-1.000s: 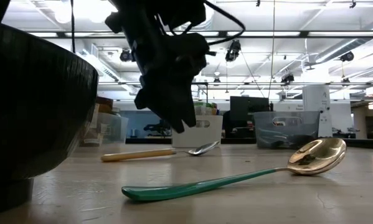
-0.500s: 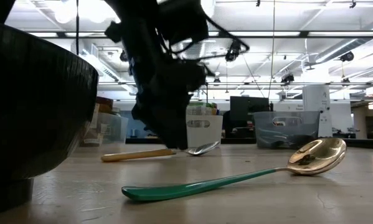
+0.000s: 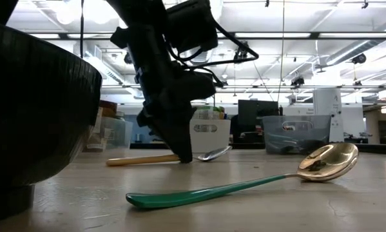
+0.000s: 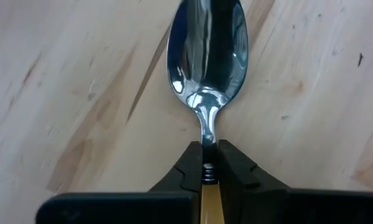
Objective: Pick & Place Food Item
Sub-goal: Put the yellow spoon into the black bin
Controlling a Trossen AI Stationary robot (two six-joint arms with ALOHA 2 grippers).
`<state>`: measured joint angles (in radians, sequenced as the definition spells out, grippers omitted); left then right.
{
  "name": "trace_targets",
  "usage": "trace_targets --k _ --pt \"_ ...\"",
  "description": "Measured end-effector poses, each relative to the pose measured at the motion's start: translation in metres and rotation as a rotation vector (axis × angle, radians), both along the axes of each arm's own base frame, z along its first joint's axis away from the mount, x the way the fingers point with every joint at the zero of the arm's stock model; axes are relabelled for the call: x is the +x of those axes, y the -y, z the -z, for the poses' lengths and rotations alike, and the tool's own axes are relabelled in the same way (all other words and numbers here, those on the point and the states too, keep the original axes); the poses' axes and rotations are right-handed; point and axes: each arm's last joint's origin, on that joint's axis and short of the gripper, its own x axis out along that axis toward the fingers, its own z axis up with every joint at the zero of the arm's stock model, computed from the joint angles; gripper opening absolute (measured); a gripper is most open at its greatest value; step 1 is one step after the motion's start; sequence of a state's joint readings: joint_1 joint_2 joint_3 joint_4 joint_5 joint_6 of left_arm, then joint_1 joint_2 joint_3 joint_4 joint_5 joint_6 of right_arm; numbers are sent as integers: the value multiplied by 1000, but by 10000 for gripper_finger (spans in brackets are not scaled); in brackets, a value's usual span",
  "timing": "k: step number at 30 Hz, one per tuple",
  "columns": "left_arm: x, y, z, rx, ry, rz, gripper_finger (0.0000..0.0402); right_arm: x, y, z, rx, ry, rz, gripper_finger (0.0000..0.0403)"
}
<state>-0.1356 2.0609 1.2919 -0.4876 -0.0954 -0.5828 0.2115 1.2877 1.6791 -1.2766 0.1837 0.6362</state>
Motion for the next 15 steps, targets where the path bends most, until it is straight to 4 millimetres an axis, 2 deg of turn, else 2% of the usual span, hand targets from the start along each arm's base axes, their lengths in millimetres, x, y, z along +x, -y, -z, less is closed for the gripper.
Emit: trace_targets --k 11,15 --pt "1 -4 -24 -14 93 -34 5 1 0 3 9 -9 16 214" --pt "1 -5 -25 -20 95 -41 5 2 -1 9 17 -30 32 214"
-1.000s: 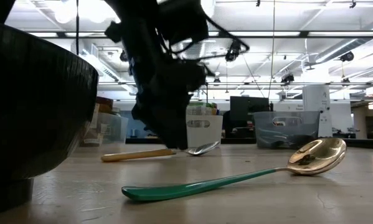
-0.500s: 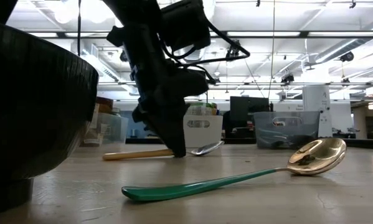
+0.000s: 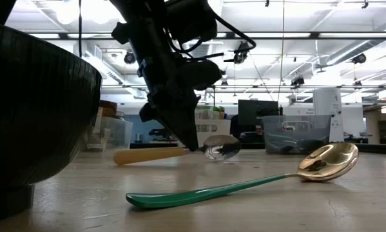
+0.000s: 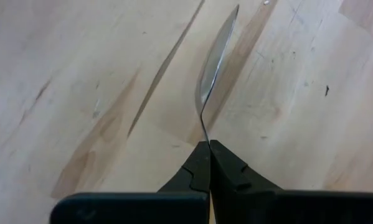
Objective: Pick & Place Food Item
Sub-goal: Put the yellow spoon into the black bin
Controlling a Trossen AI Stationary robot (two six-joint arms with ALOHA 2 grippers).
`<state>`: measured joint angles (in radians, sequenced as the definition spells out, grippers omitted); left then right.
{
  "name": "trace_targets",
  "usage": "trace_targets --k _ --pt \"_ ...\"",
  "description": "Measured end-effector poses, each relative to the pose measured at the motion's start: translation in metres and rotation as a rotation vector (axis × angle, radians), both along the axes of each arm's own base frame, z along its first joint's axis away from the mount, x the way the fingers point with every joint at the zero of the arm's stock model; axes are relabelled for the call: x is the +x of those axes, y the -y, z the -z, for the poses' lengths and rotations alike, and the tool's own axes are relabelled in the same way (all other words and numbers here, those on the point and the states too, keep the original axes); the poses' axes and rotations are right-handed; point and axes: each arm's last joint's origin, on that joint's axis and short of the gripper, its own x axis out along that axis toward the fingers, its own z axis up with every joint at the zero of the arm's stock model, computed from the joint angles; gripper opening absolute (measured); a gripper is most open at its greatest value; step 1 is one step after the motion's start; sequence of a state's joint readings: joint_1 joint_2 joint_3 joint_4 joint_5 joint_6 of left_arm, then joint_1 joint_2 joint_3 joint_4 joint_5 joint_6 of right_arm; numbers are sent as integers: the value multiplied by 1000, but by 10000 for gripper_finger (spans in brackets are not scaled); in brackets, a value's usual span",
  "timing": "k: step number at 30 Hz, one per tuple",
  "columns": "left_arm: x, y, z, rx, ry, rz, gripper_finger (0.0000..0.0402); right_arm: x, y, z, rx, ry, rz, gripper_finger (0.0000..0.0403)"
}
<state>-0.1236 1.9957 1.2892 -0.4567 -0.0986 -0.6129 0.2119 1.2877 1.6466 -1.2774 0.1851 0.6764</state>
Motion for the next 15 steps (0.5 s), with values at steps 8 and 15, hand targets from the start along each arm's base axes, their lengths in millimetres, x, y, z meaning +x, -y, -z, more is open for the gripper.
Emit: trace_targets --k 8,15 --pt "0 1 0 -29 -1 -7 3 3 -1 13 10 -50 10 214" --pt "-1 2 -1 -14 -11 30 1 1 -1 11 14 -41 13 214"
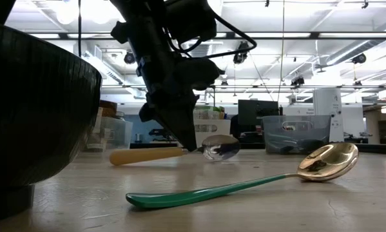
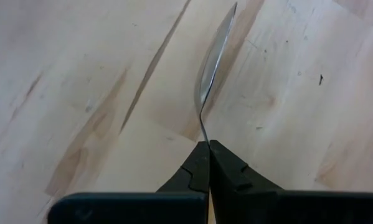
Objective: Pick & Place Food Item
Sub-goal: Put the yellow spoon into the black bin
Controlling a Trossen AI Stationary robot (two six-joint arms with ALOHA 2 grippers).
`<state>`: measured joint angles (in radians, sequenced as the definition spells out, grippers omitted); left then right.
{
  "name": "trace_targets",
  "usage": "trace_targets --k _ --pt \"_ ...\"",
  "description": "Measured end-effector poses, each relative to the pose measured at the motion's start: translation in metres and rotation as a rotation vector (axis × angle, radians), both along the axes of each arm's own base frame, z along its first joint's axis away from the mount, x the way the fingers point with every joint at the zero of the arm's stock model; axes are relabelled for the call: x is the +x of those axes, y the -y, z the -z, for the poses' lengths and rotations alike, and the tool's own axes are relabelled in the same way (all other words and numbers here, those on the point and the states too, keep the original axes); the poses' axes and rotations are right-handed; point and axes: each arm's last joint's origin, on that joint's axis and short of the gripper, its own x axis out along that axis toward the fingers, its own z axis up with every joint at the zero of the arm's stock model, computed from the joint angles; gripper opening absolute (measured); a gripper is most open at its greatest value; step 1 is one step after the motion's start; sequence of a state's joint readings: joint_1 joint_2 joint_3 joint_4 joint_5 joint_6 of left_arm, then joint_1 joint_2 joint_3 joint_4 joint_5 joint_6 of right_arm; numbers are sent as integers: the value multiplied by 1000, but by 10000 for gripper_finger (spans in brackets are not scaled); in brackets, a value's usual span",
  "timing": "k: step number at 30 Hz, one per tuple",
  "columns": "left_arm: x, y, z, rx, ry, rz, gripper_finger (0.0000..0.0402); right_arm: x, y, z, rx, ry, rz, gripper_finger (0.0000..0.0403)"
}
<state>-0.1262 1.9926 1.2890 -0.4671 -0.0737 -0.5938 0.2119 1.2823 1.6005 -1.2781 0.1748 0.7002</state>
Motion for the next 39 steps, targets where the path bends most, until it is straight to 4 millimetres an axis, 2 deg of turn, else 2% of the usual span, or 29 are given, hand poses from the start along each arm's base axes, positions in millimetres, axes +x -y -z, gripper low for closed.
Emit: trace_targets --k 19,32,39 --pt "-2 5 5 -23 7 -5 0 -6 1 -4 2 21 -3 214" --pt "-6 -1 -14 -36 39 -37 0 -6 1 -4 8 22 7 214" --pt "-10 -4 -42 -26 128 -66 0 -12 6 -7 -66 49 103 214"
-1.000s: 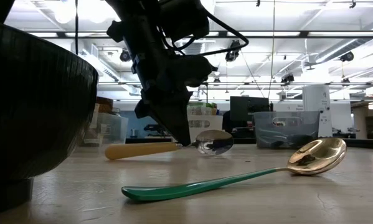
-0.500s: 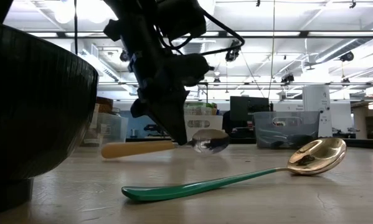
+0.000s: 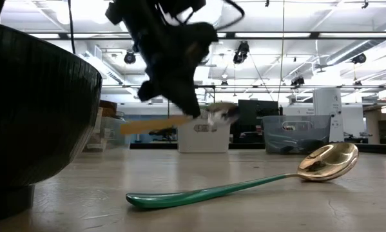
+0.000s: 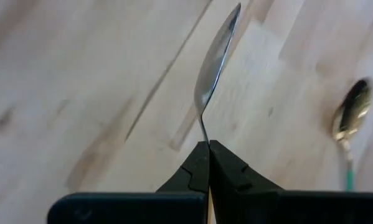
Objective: Pick & Place Food Item
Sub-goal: Put the yellow spoon into the black bin
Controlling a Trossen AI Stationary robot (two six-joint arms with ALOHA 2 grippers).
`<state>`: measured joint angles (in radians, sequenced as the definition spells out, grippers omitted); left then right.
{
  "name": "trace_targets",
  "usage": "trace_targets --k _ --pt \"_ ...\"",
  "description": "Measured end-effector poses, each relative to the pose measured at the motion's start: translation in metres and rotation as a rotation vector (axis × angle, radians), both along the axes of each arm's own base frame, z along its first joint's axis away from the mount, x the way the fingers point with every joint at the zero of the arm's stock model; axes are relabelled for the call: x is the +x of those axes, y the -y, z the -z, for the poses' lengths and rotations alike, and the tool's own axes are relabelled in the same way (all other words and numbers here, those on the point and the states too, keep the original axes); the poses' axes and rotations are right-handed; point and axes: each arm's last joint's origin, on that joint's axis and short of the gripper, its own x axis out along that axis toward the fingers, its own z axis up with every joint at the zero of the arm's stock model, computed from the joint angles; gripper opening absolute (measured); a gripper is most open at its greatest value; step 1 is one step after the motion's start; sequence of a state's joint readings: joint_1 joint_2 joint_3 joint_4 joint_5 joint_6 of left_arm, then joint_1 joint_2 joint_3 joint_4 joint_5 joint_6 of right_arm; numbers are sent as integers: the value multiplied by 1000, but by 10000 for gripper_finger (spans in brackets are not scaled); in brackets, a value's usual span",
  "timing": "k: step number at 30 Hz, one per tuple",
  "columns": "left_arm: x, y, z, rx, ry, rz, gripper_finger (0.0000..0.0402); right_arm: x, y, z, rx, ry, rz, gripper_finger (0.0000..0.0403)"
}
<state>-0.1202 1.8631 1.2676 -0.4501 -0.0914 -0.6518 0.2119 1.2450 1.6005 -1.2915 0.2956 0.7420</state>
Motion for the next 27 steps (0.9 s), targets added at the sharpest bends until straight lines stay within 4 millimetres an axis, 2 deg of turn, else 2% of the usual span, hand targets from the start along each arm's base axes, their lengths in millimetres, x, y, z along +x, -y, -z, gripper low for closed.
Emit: trace_targets --k 7,12,19,22,27 --pt "-7 -12 -36 25 117 -44 0 -26 8 -12 -40 93 56 214" --pt "-11 -26 -61 32 223 -73 0 -45 13 -10 -36 164 78 214" --pt "-11 -48 -89 18 401 -122 0 -51 14 22 47 323 122 214" --pt "-8 -55 -98 -16 491 -113 0 -45 12 38 88 437 118 214" --pt "-1 -64 -117 -103 693 -72 0 -30 6 60 217 639 10 214"
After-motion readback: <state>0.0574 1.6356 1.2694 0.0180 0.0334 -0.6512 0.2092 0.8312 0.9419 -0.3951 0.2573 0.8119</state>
